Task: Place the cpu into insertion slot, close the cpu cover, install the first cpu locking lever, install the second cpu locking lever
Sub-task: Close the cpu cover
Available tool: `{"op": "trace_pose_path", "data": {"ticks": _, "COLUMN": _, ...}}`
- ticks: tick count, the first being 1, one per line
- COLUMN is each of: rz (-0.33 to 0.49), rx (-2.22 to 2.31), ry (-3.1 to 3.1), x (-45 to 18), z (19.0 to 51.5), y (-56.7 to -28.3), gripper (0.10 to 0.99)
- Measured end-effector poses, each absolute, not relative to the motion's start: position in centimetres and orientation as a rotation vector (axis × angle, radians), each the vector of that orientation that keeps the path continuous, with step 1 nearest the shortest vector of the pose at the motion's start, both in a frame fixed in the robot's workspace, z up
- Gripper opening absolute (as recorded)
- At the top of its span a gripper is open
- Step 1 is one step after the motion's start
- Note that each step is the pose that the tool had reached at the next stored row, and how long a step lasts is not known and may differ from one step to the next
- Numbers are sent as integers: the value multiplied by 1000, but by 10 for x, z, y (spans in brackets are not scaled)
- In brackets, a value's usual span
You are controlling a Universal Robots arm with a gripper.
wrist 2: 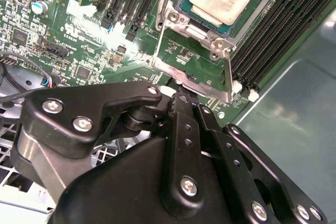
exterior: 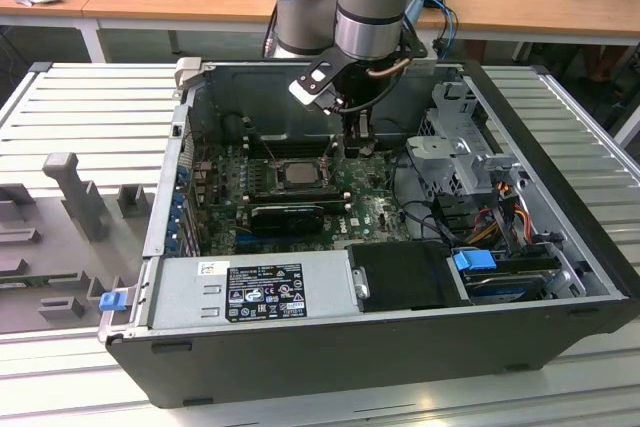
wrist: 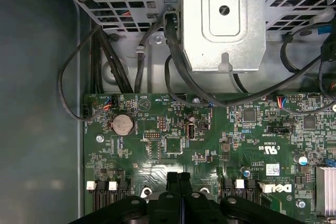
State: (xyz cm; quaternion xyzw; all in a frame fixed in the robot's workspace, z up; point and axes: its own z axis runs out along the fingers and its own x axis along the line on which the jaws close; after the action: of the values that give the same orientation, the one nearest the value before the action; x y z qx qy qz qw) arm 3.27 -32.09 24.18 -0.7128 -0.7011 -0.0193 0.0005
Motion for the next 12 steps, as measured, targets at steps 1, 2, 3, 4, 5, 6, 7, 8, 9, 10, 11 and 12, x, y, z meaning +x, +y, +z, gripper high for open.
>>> {"op": "trace_pose_path", "data": {"ticks": 1, "rz": -61, "rx": -2238, "ry": -2202, "x": 31, "z": 242, "y": -321, "gripper": 106}}
{"op": "trace_pose_path", "data": {"ticks": 2, "rz": -61, "rx": -2239, "ry": -2202, "x": 30, "z": 242, "y": -321, "gripper": 106}}
{"op": "trace_pose_path", "data": {"ticks": 3, "rz": -61, "rx": -2239, "ry": -2202, "x": 28, "z": 242, "y": -321, "gripper": 106}}
{"op": "trace_pose_path", "data": {"ticks": 4, "rz": -61, "rx": -2239, "ry": -2202, "x": 27, "z": 242, "y": -321, "gripper": 106}}
{"op": "trace_pose_path", "data": {"ticks": 5, "rz": -61, "rx": -2239, "ry": -2202, "x": 27, "z": 242, "y": -321, "gripper": 106}}
{"op": "trace_pose_path", "data": {"ticks": 6, "rz": -61, "rx": -2239, "ry": -2202, "x": 26, "z": 242, "y": -321, "gripper": 106}}
{"op": "trace_pose_path", "data": {"ticks": 7, "rz": -61, "rx": -2239, "ry": -2202, "x": 25, "z": 242, "y": -321, "gripper": 106}}
{"op": "trace_pose_path", "data": {"ticks": 8, "rz": -61, "rx": -2239, "ry": -2202, "x": 25, "z": 242, "y": -321, "gripper": 106}}
{"op": "trace_pose_path", "data": {"ticks": 9, "rz": -61, "rx": -2239, "ry": -2202, "x": 25, "z": 242, "y": -321, "gripper": 106}}
{"op": "trace_pose_path", "data": {"ticks": 10, "rz": -61, "rx": -2239, "ry": -2202, "x": 24, "z": 242, "y": -321, "gripper": 106}}
{"op": "trace_pose_path", "data": {"ticks": 11, "rz": -61, "rx": -2239, "ry": -2202, "x": 24, "z": 242, "y": -321, "gripper": 106}}
{"op": "trace_pose_path", "data": {"ticks": 12, "rz": -61, "rx": -2239, "ry": -2202, "x": 23, "z": 242, "y": -321, "gripper": 106}}
